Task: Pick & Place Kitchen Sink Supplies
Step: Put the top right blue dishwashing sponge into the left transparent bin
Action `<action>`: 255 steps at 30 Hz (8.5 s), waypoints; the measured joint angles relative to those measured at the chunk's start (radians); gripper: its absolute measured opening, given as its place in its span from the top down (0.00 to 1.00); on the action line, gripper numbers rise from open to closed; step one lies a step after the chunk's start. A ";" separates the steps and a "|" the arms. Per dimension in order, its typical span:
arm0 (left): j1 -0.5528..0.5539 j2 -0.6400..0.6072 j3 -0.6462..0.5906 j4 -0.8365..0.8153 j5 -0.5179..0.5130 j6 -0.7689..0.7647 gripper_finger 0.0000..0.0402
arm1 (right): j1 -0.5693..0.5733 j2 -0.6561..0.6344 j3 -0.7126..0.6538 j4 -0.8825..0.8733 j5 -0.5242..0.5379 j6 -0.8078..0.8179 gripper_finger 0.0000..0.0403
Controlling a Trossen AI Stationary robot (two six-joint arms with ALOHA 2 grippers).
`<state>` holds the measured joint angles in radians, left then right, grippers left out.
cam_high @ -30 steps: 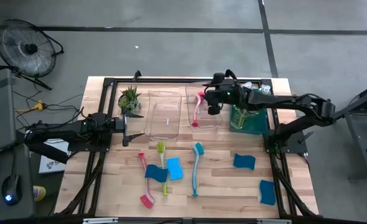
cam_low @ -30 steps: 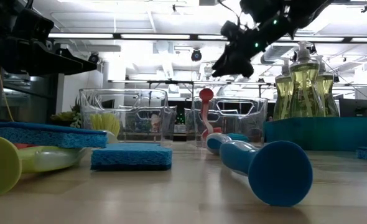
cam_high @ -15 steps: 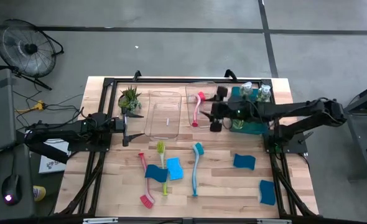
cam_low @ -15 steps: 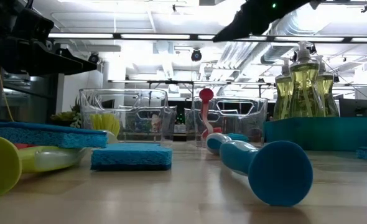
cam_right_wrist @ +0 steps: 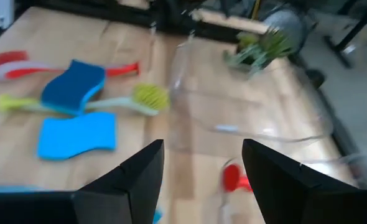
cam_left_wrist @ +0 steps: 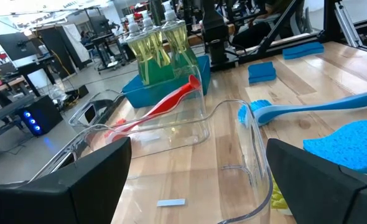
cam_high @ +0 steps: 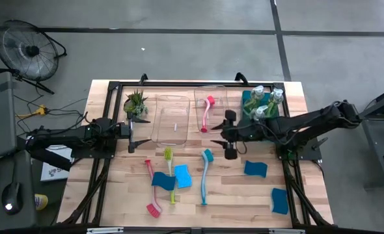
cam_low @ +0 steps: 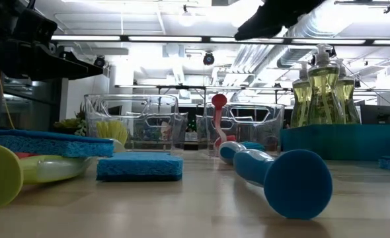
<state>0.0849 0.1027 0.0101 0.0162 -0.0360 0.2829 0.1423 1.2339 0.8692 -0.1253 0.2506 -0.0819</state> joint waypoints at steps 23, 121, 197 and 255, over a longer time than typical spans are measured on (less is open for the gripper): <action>0.000 0.000 0.000 0.000 0.000 0.000 0.09 | 0.102 0.001 0.000 -0.695 -0.034 0.571 0.48; 0.000 0.000 0.000 0.000 0.001 0.000 0.09 | 0.314 0.157 -0.305 -0.486 -0.357 0.841 0.17; 0.000 0.000 0.000 0.000 0.000 0.000 0.09 | 0.465 0.105 -0.317 -0.329 0.047 0.962 0.83; 0.000 0.000 0.000 0.002 -0.004 -0.026 0.09 | 0.315 0.066 -0.313 0.568 0.321 0.125 0.83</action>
<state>0.0849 0.1028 0.0101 0.0187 -0.0404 0.2573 0.4576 1.3003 0.5564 0.4425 0.5714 0.0436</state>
